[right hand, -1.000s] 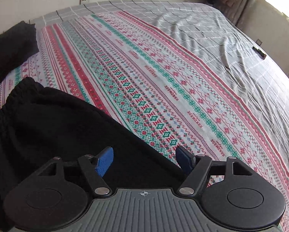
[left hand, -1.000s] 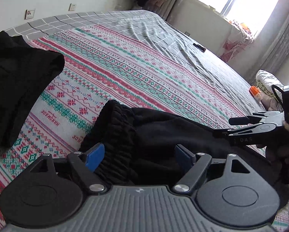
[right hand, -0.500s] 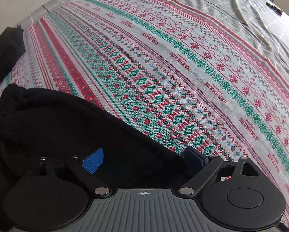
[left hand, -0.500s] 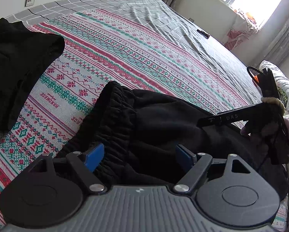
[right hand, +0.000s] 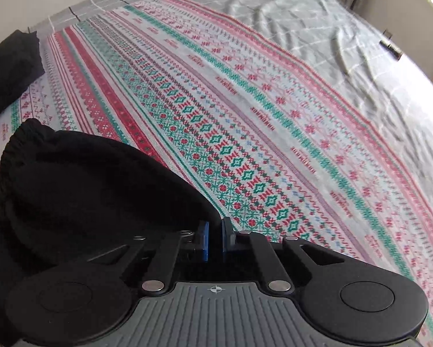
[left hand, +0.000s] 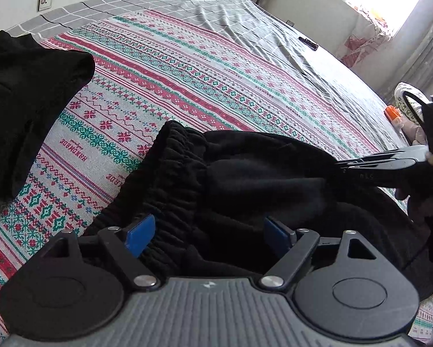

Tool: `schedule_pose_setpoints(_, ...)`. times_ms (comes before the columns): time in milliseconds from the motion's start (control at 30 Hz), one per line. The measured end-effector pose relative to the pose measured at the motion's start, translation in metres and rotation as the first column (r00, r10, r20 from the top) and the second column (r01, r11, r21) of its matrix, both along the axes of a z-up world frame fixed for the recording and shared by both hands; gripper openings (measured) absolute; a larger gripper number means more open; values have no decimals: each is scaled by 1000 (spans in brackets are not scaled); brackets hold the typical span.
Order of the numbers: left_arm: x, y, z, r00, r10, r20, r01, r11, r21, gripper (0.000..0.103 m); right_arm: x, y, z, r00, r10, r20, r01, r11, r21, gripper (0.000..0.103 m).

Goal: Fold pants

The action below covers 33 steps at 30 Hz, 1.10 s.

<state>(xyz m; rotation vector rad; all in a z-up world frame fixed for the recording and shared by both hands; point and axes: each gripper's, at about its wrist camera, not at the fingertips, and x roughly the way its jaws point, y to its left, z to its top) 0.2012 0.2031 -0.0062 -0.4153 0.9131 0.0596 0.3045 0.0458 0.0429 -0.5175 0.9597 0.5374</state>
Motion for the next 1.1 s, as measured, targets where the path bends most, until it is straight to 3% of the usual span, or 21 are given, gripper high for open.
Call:
schedule_pose_setpoints(167,-6,-3,6,1000,3,1,-3,1000,7,103,-61,-4,49,983,-48,178,51,999,-16,6)
schedule_pose_setpoints(367,-33,-15,21,997,-57,49,56,998,12,100,-146,-21,98,957,-70,280,63,997,35,6)
schedule_pose_setpoints(500,-56,-21,26,991,-112,68,107,992,73,97,-211,-32,107,947,-108,304,82,992,99,6)
schedule_pose_setpoints(633,-81,-13,25,987,-147,64,140,985,100,96,-280,-36,90,948,-99,303,64,990,122,6)
schedule_pose_setpoints(800,-113,-1,18,990,-132,58,125,985,115,96,-336,-36,37,964,-125,234,88,983,163,6)
schedule_pose_setpoints(900,-134,-1,7,990,-136,33,130,982,140,96,-350,-39,1,973,-140,181,110,980,166,6)
schedule_pose_setpoints(1100,-165,-1,-4,989,-149,19,145,979,145,96,-347,-37,-30,980,-172,97,159,979,130,9)
